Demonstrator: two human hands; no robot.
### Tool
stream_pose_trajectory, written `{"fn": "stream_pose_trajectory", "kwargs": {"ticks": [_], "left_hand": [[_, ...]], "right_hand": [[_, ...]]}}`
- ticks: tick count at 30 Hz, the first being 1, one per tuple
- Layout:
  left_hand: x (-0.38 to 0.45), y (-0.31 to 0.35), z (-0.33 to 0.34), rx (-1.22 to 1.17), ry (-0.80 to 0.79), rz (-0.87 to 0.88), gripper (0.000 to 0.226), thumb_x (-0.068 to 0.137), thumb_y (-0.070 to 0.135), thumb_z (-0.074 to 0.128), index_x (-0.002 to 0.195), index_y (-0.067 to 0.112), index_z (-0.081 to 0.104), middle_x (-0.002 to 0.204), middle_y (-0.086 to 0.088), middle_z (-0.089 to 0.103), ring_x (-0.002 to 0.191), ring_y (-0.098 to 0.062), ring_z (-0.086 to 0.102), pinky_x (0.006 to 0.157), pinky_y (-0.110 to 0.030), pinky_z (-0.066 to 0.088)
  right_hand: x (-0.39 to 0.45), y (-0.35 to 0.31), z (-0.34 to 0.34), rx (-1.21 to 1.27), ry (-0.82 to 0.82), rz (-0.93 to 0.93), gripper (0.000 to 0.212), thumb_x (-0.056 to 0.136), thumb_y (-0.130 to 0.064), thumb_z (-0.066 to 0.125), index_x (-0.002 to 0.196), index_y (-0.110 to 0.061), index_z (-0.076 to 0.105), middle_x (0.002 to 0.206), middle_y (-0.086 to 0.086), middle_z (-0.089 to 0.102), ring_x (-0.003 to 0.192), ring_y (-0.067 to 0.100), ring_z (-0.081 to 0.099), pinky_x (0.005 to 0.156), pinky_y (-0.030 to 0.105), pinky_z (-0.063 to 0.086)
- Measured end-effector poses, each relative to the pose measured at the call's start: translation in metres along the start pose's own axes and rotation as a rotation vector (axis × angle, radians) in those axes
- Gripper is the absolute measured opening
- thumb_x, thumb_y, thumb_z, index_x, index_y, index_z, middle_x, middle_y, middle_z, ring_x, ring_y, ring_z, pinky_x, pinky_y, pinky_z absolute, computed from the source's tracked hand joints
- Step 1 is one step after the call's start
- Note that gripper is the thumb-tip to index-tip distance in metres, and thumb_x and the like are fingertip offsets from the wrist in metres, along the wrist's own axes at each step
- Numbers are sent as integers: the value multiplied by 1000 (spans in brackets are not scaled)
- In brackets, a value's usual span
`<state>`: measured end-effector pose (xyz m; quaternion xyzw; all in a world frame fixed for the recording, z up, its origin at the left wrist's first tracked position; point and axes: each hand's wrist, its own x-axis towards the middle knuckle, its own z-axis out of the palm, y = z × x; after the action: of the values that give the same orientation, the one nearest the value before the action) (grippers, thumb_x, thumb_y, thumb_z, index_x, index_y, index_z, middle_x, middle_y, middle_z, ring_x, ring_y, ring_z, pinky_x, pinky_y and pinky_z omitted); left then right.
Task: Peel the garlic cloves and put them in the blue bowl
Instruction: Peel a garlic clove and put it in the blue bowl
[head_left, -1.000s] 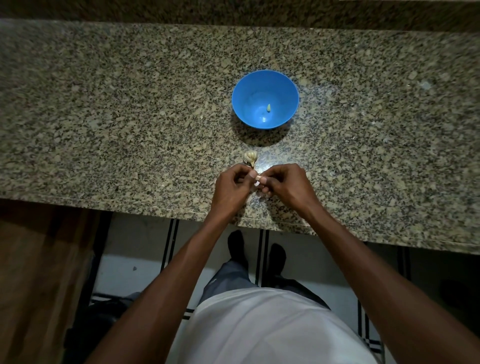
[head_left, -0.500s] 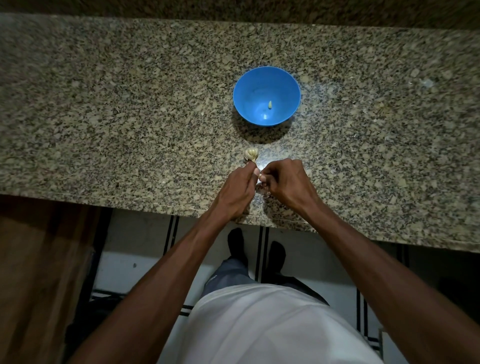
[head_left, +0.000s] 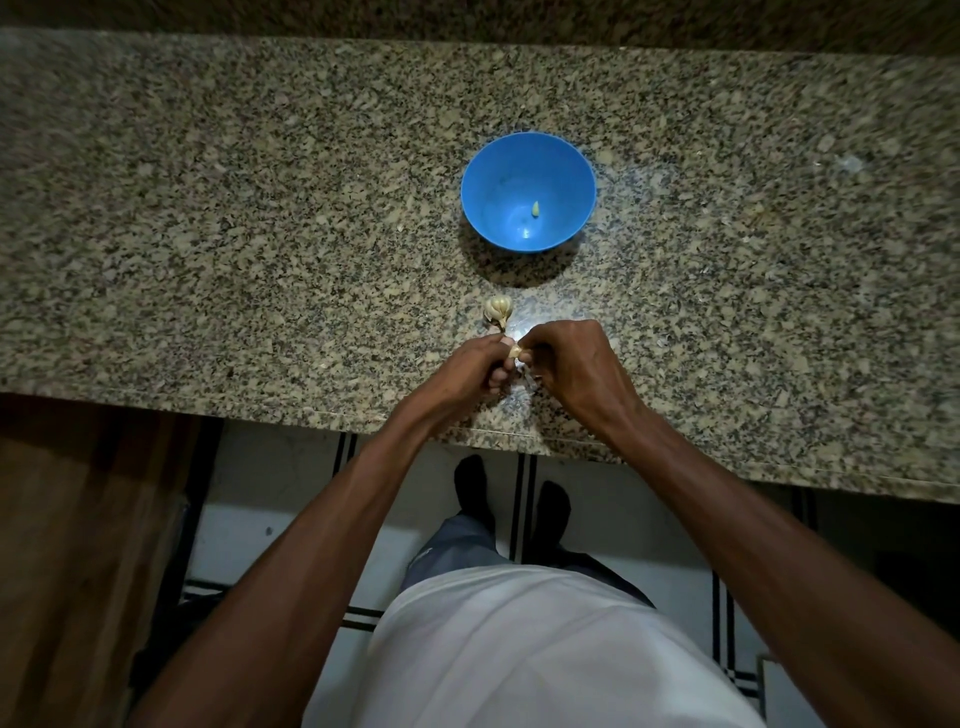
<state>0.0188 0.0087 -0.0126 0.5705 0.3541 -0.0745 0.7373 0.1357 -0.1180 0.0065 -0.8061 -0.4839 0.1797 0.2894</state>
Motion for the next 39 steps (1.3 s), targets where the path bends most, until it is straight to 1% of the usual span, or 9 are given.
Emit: {"fn": "stream_pose_trajectory", "kwargs": {"ticks": [6,9,19,23,26,29,34,36,39], "left_hand": [[0,-4,-5,-62,-31,14,26,112,22,42,108,7,63,75,6,54,64,-7,43,61,-23,35],[-4,-7,-8,44,13,85,30,112,32,47,106,8,64,76,5,56,67,-8,48,65,-25,39],[-6,-11,12,436,365,288,30,110,36,49,99,10,60,82,-7,68,63,-11,55,59,-33,42],[-7,-10,18,443,434,311,25,109,30,50,97,11,59,80,-1,67,60,-1,55,57,-29,45],[-10,-11,21,424,447,324,20,109,28,51,101,12,60,86,5,69,68,5,63,56,-17,48],[-11,-14,22,390,448,337,22,109,30,53,101,12,61,88,5,71,75,3,68,63,-21,53],[-8,-23,19,310,482,248,11,104,25,64,102,15,67,86,2,71,78,-12,67,66,-28,52],[-8,-24,17,334,490,247,7,100,16,67,105,17,72,90,6,72,84,-9,68,69,-24,53],[-10,-21,16,400,503,266,20,96,12,72,112,21,78,107,8,75,95,-1,69,78,-21,58]], "right_hand": [[-5,5,-1,211,55,69,23,90,4,72,102,-12,83,86,0,79,73,8,73,65,36,62],[-5,7,0,333,54,186,21,91,-1,76,104,-15,84,93,-3,81,80,0,74,74,29,64],[-2,2,-1,853,-64,464,25,94,-6,76,120,-7,78,109,3,81,102,11,77,97,31,61],[-5,1,0,953,-85,477,26,97,-11,74,122,-7,77,109,4,81,106,15,76,98,30,60],[-7,2,4,998,-82,466,27,97,-15,74,122,-7,76,111,4,80,108,15,76,97,29,59],[-11,6,5,1029,-56,485,27,95,-11,76,122,-6,77,109,4,81,106,16,77,89,23,60],[-17,18,13,1119,29,639,25,93,-3,76,117,-1,76,104,15,80,98,26,78,87,31,61],[-18,22,13,1174,28,692,22,93,0,74,115,1,76,104,18,79,101,29,77,88,31,62],[-16,24,11,1220,37,727,20,94,3,72,114,3,75,106,20,79,106,31,77,92,33,63]]}}
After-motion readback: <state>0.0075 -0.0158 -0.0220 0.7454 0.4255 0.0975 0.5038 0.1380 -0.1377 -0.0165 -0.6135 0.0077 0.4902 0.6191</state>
